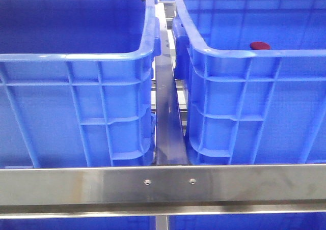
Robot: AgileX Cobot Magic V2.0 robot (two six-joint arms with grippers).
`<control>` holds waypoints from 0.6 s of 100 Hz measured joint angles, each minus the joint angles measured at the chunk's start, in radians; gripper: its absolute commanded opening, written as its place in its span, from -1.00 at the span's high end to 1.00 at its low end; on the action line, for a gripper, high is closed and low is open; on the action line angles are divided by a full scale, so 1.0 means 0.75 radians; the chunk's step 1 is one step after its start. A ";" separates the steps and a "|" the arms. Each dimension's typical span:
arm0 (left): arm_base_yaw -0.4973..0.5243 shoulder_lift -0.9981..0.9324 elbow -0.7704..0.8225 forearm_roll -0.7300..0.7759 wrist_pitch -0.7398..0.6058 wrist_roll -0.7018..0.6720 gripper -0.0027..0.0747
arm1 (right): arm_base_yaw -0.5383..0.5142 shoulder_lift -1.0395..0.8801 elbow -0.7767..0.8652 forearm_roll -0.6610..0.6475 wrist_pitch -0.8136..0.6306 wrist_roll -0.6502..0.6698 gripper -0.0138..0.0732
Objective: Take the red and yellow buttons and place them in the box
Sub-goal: 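Grasp the yellow button with the right gripper and release the left gripper, then lower the yellow button beside the red one and open the right gripper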
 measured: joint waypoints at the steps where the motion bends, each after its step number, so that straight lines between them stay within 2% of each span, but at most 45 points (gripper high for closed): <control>1: 0.000 0.000 0.000 0.003 0.000 0.000 -0.55 | 0.000 0.000 -0.004 -0.008 -0.011 -0.004 0.04; 13: 0.000 0.000 0.000 0.012 -0.003 0.000 -0.55 | -0.002 0.001 -0.044 -0.111 -0.205 -0.046 0.04; 37: 0.000 0.000 0.000 0.020 -0.033 0.000 -0.53 | -0.002 0.038 -0.047 -0.134 -0.609 -0.294 0.04; 47: 0.000 0.000 0.000 0.020 -0.037 0.000 -0.53 | -0.002 0.090 -0.047 -0.131 -0.733 -0.388 0.04; 60: 0.000 0.000 0.000 0.020 -0.042 0.000 -0.53 | -0.002 0.175 -0.059 -0.123 -0.831 -0.425 0.04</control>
